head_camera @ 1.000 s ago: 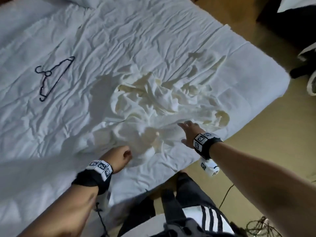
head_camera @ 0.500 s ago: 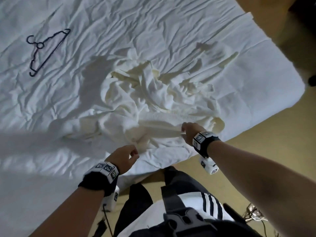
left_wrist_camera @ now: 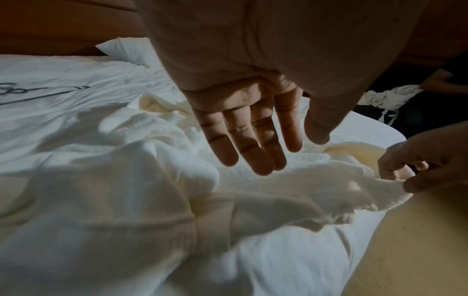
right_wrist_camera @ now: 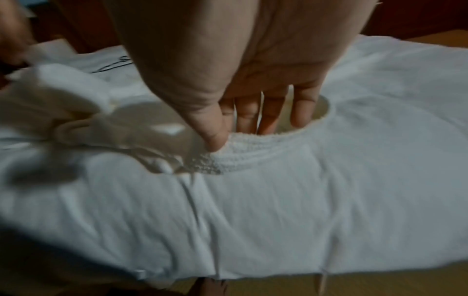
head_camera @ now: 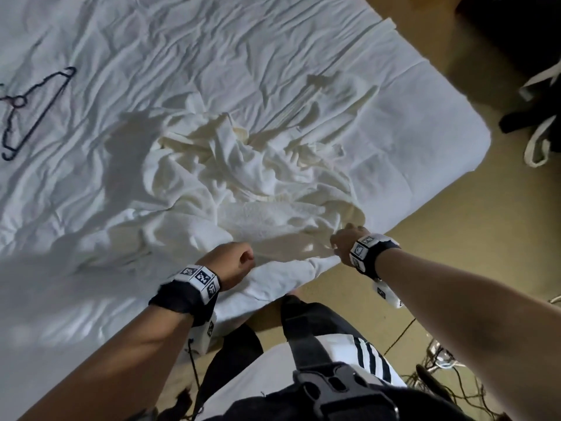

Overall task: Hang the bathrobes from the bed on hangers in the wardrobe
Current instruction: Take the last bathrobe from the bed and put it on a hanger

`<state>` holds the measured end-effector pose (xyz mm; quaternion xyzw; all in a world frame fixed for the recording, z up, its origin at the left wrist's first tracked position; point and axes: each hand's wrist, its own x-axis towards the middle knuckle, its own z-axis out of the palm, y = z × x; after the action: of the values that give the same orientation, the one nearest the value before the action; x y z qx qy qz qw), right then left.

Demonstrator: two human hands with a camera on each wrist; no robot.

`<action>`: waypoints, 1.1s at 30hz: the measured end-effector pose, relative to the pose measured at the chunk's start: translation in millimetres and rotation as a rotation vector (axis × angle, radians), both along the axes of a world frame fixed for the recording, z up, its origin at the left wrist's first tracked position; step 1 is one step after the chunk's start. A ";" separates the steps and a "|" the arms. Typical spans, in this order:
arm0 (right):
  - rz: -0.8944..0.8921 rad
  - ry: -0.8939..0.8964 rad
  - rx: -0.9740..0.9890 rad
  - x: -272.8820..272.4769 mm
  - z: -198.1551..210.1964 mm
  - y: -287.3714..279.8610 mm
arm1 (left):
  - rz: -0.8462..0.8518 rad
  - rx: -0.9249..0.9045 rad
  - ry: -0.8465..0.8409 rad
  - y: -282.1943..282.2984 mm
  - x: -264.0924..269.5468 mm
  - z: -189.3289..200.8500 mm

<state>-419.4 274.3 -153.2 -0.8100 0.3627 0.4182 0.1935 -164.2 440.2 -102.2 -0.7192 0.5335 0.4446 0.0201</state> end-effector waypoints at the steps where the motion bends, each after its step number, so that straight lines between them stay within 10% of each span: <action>1: -0.041 -0.037 0.029 11.5 6.6 8.1 | 0.010 0.014 0.018 4.6 -0.5 -2.4; 15: 0.058 -0.636 0.552 301.4 160.9 189.4 | 0.344 -0.088 0.204 190.8 91.8 23.3; 23: -0.043 -0.956 0.858 480.2 257.5 327.0 | 1.494 -0.678 0.309 323.7 220.9 91.3; 29: -0.325 -0.989 1.045 559.7 270.1 332.9 | 1.668 -0.993 0.592 398.3 345.0 161.8; 33: -0.194 -0.942 0.833 577.3 232.0 330.3 | 1.811 -0.766 0.580 399.9 389.4 152.6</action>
<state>157.9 604.6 78.8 -0.7273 0.1175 0.1036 0.6682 225.2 840.1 50.4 -0.6751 -0.1191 0.2495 -0.6840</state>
